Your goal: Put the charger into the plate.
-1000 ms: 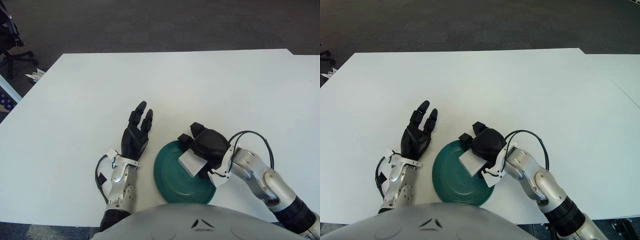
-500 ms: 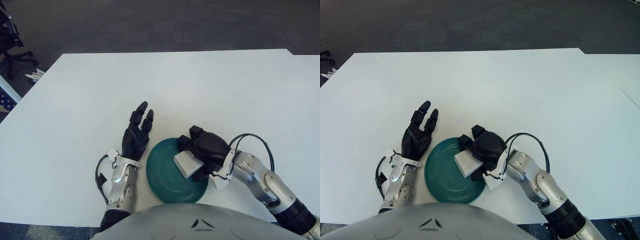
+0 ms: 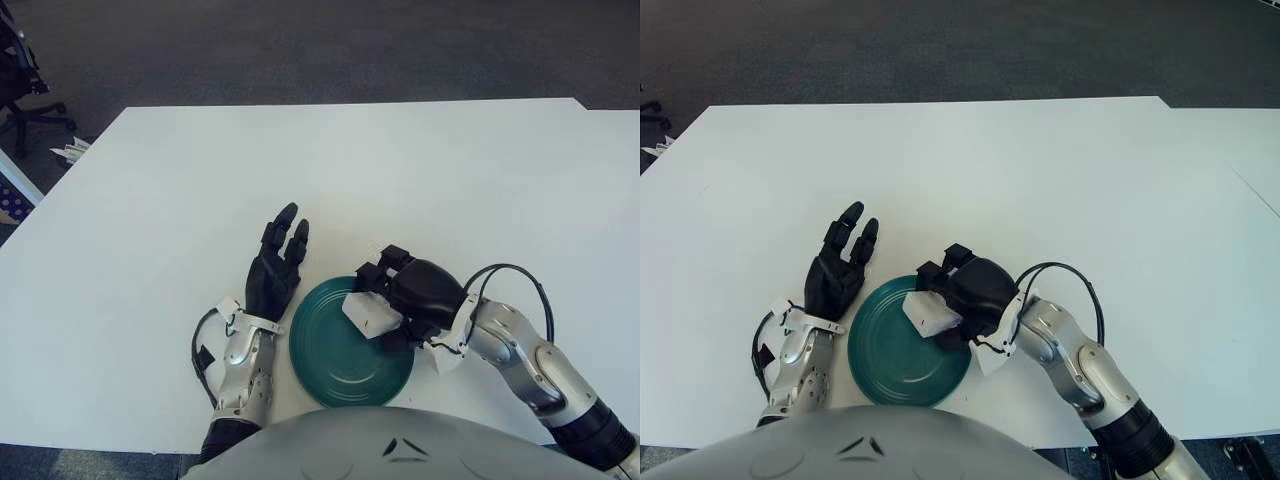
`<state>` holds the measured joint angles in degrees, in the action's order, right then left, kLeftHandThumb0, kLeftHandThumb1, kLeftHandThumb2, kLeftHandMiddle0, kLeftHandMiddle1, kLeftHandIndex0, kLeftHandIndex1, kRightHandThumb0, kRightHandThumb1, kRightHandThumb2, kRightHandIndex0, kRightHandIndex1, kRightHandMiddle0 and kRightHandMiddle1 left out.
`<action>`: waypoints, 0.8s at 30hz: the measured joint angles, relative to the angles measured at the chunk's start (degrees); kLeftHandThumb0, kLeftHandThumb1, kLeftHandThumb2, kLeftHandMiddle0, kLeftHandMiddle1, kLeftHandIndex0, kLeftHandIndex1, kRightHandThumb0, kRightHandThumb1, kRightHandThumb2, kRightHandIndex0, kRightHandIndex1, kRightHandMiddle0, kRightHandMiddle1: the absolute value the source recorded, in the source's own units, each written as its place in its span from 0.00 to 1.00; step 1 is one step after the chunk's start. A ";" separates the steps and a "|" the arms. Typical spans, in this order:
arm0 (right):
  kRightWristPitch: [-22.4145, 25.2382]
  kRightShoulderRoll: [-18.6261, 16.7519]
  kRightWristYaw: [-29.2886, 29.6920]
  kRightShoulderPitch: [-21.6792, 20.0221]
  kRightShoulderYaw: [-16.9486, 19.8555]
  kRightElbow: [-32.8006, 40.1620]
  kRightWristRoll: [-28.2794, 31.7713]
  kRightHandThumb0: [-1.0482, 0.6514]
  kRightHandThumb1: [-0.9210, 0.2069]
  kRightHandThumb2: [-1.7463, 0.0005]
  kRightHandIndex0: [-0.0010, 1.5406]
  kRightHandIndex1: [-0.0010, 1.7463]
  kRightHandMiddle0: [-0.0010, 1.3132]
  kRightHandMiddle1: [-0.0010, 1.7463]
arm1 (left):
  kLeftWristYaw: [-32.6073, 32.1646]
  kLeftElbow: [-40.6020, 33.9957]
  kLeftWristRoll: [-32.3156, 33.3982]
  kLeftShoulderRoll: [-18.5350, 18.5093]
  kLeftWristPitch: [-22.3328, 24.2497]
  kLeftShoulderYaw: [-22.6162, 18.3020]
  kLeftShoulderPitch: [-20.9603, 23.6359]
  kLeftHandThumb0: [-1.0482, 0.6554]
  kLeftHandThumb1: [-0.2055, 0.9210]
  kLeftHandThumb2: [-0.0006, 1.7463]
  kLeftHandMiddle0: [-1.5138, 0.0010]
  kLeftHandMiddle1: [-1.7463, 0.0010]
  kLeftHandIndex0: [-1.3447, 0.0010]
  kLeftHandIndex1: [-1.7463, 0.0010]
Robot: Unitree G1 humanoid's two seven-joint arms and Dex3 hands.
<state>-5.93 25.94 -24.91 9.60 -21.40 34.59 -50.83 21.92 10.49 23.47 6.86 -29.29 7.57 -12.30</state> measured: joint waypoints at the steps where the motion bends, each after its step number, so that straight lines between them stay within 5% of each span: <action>1: 0.47 -0.46 0.02 -0.01 0.19 0.55 -0.35 0.00 0.00 0.41 0.21 0.05 0.00 0.30 | 0.06 0.12 -0.33 -0.01 -1.12 0.20 0.08 0.02 1.00 0.66 0.86 0.99 1.00 0.65; 9: 4.59 -2.89 -0.48 0.26 1.71 1.48 -1.93 0.00 0.00 0.43 0.19 0.02 0.00 0.29 | 0.89 1.91 -1.29 -0.04 -7.59 1.12 1.68 0.03 1.00 0.67 0.86 0.99 1.00 0.64; 24: 8.97 -4.18 -5.58 -1.17 4.28 3.86 -0.92 0.00 0.00 0.46 0.18 0.01 0.00 0.32 | 1.32 5.30 -1.20 -0.35 -10.83 1.75 5.00 0.04 1.00 0.67 0.86 1.00 1.00 0.64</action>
<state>3.04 21.75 -30.48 8.43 -17.12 38.45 -51.75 23.23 15.79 22.27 6.51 -40.12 9.32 -7.30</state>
